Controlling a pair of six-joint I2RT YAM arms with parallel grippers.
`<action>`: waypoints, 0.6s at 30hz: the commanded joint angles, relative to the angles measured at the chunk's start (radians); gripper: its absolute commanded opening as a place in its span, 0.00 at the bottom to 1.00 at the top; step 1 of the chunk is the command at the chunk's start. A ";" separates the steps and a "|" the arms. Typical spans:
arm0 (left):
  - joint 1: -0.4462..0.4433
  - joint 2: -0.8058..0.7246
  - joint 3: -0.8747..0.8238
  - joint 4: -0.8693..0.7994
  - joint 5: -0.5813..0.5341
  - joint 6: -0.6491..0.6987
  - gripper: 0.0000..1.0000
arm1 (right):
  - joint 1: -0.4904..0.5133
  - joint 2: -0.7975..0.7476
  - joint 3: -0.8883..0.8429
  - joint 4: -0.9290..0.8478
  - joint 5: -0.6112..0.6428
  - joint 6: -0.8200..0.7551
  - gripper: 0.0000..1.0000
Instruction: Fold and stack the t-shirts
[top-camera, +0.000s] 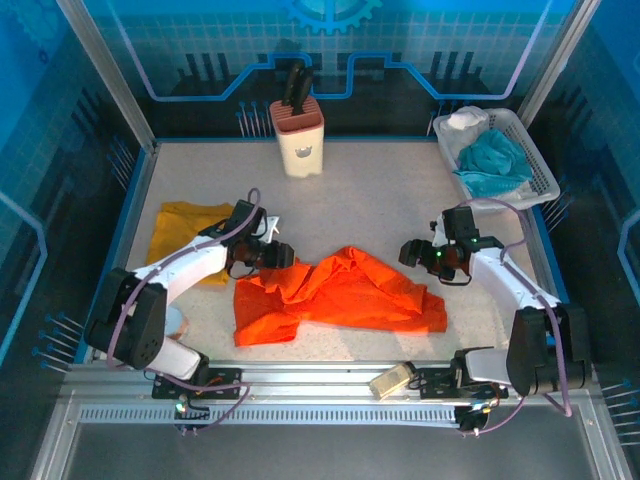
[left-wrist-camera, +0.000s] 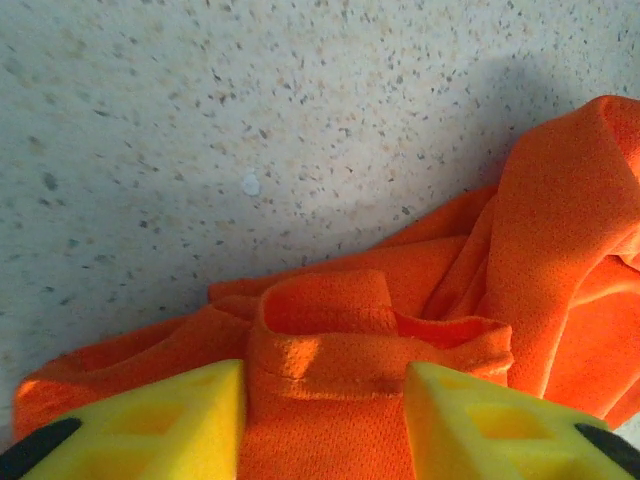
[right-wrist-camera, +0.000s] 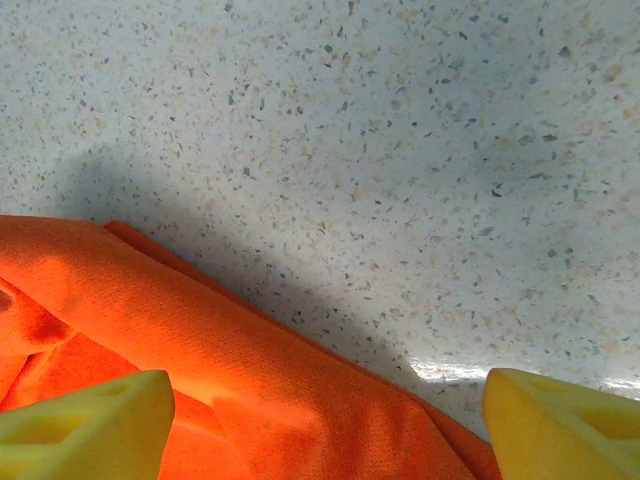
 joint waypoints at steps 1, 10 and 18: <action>0.005 0.029 0.022 0.042 0.068 0.009 0.41 | -0.016 0.037 0.015 0.000 -0.045 -0.025 0.81; 0.005 0.037 0.075 -0.005 0.008 0.004 0.04 | -0.017 0.167 0.063 -0.023 -0.075 -0.012 0.78; 0.005 -0.040 0.086 -0.117 -0.080 -0.006 0.00 | -0.028 0.129 0.013 -0.091 0.013 0.021 0.73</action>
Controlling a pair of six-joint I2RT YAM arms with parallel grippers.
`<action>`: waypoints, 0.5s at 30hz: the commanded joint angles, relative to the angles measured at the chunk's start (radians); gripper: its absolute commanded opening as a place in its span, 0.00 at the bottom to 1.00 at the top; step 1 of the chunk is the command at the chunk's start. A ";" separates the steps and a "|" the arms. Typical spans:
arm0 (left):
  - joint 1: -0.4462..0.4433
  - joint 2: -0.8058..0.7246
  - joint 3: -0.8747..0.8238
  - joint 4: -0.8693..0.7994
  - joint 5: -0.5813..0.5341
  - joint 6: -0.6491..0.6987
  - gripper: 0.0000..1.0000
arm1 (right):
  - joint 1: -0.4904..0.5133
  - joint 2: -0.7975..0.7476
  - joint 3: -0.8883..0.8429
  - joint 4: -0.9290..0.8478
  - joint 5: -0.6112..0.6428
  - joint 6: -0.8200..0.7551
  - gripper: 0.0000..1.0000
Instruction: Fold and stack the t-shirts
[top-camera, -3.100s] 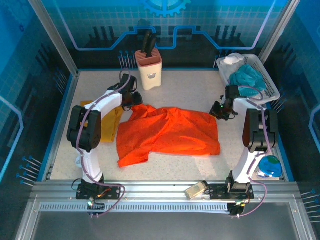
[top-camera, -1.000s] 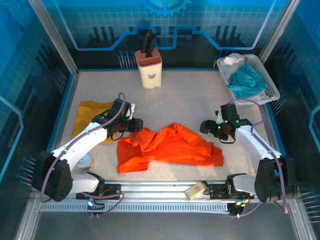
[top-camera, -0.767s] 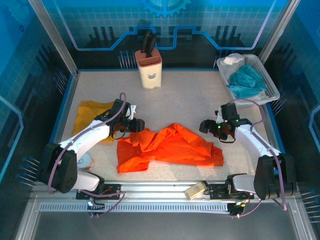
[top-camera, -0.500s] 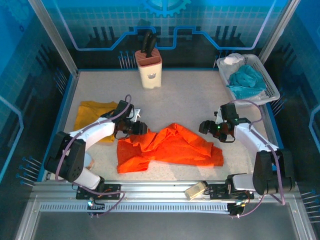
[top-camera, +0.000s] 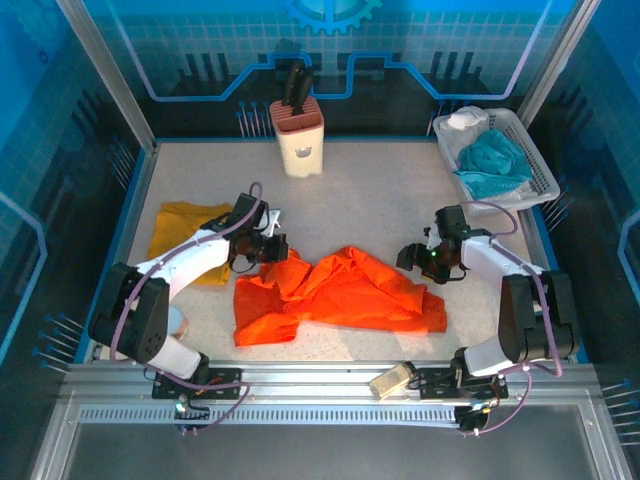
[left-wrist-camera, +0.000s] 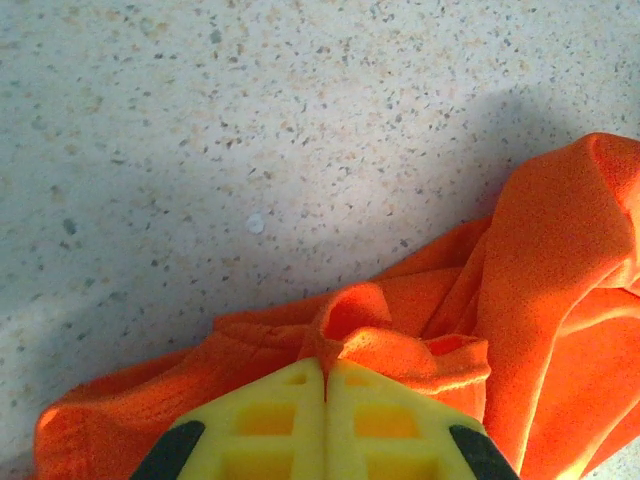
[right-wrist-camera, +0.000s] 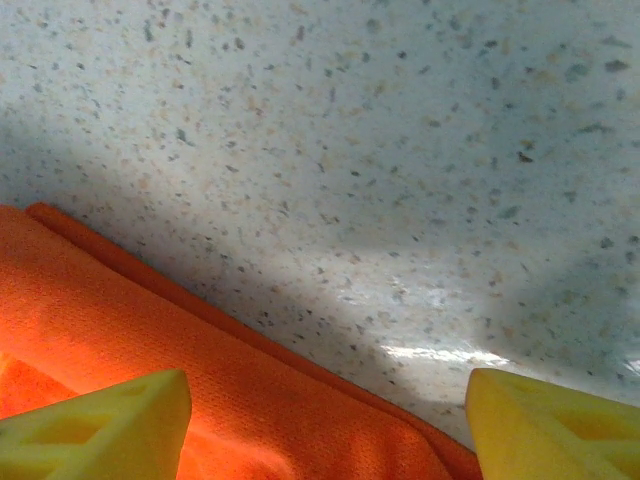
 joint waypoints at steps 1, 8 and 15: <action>0.006 -0.062 0.022 -0.084 -0.044 -0.010 0.00 | -0.027 -0.042 -0.026 -0.077 0.049 0.023 0.73; 0.004 -0.113 0.009 -0.125 -0.055 -0.015 0.00 | -0.055 -0.190 -0.064 -0.158 0.027 0.064 0.75; 0.005 -0.091 0.011 -0.125 -0.045 -0.021 0.00 | -0.065 -0.268 -0.093 -0.170 -0.093 0.124 0.73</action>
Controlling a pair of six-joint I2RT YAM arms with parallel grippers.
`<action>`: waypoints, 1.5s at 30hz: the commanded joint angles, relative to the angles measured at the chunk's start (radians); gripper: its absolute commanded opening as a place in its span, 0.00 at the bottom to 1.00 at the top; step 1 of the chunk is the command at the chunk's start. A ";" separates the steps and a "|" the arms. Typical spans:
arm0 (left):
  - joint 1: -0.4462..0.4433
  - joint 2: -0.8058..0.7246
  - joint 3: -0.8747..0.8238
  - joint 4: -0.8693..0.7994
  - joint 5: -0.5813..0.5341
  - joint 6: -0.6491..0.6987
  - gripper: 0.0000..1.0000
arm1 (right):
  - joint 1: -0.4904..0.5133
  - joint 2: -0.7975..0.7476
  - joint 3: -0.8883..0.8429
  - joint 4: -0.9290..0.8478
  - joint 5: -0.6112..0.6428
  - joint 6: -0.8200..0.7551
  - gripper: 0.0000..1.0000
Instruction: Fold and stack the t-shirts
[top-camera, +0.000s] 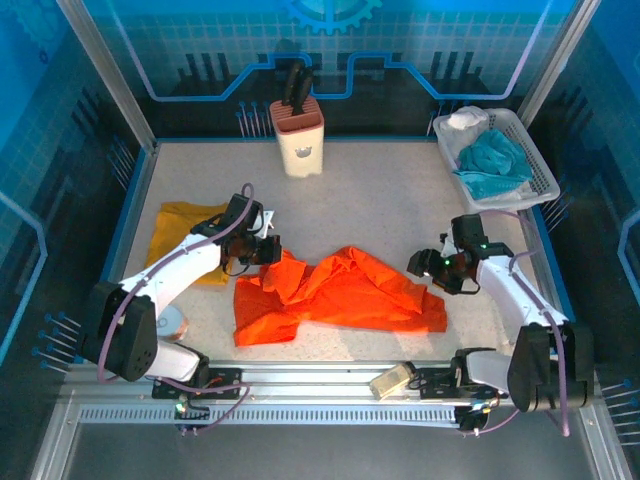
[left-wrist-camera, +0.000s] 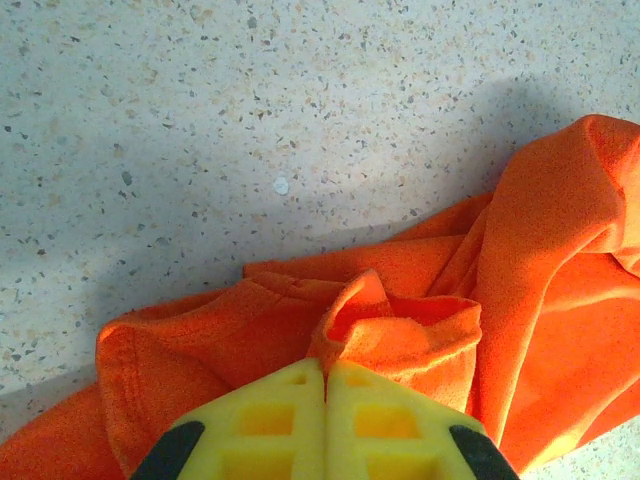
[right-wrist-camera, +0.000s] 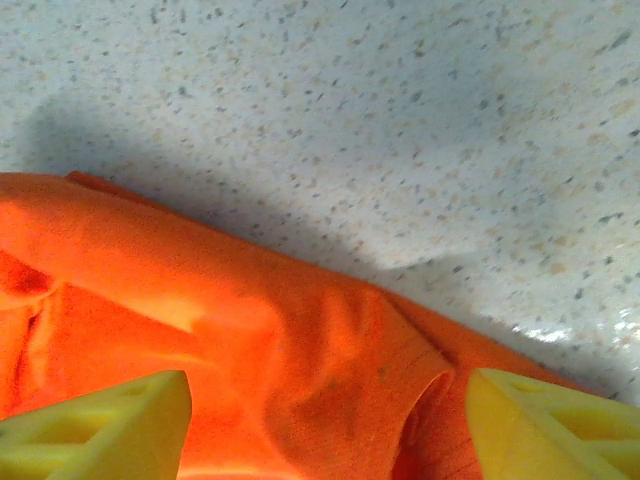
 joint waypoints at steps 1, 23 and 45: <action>0.003 0.005 0.012 -0.026 0.004 -0.021 0.00 | -0.016 0.003 -0.033 -0.022 -0.091 0.053 0.73; 0.001 0.006 -0.003 -0.012 -0.016 -0.068 0.00 | 0.135 0.048 0.091 -0.028 0.058 -0.111 0.00; 0.014 0.014 0.015 -0.033 -0.105 -0.055 0.00 | 0.831 -0.013 0.083 -0.095 0.441 -0.053 0.70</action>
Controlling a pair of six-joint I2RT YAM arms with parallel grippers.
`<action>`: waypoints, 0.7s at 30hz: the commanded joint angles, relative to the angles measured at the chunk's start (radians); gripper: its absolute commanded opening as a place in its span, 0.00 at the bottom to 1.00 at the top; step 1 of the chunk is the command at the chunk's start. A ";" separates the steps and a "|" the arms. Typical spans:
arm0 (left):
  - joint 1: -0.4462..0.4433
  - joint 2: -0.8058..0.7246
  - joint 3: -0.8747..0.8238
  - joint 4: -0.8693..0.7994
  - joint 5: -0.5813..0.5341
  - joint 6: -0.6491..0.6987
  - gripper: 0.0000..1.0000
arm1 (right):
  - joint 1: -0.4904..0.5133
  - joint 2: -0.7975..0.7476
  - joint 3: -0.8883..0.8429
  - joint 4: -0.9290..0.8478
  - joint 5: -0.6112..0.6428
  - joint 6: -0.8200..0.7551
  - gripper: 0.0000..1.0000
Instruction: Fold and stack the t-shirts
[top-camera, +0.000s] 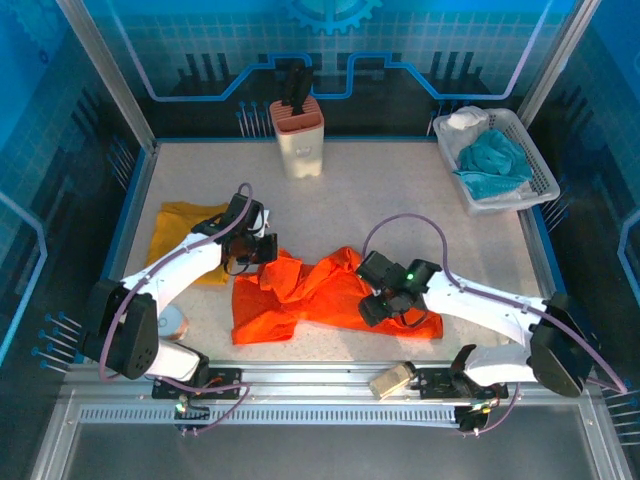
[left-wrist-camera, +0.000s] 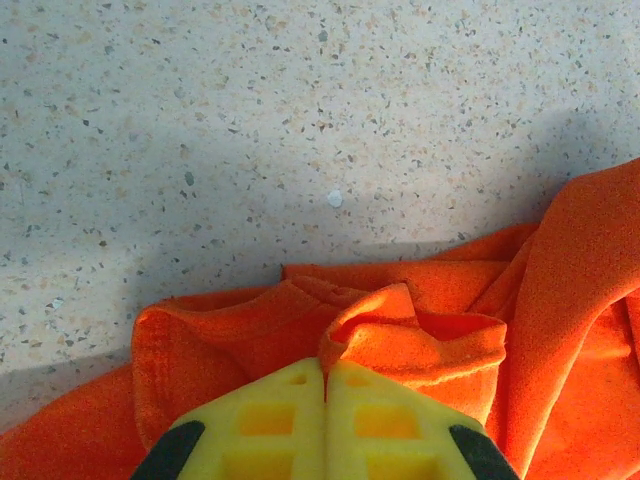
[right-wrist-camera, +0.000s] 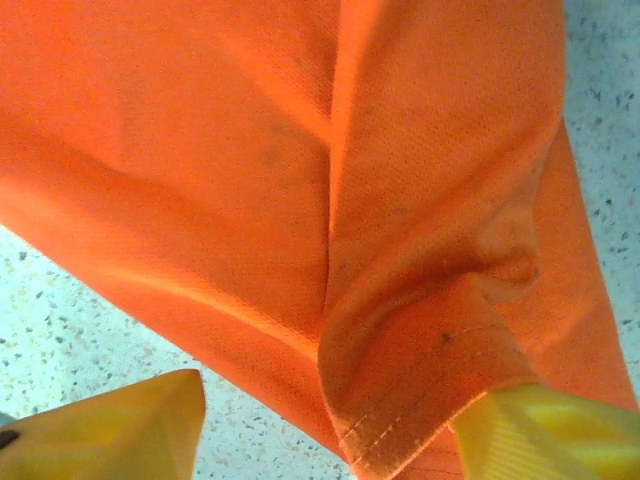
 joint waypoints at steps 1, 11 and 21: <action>0.012 0.002 0.009 -0.029 -0.019 0.005 0.00 | -0.030 -0.096 -0.009 0.018 -0.031 0.054 0.70; 0.013 0.012 0.014 -0.027 -0.008 0.009 0.00 | -0.388 -0.321 -0.087 -0.023 -0.282 0.253 0.61; 0.013 0.033 0.012 -0.008 0.031 -0.005 0.00 | -0.627 -0.299 -0.276 0.052 -0.571 0.439 0.49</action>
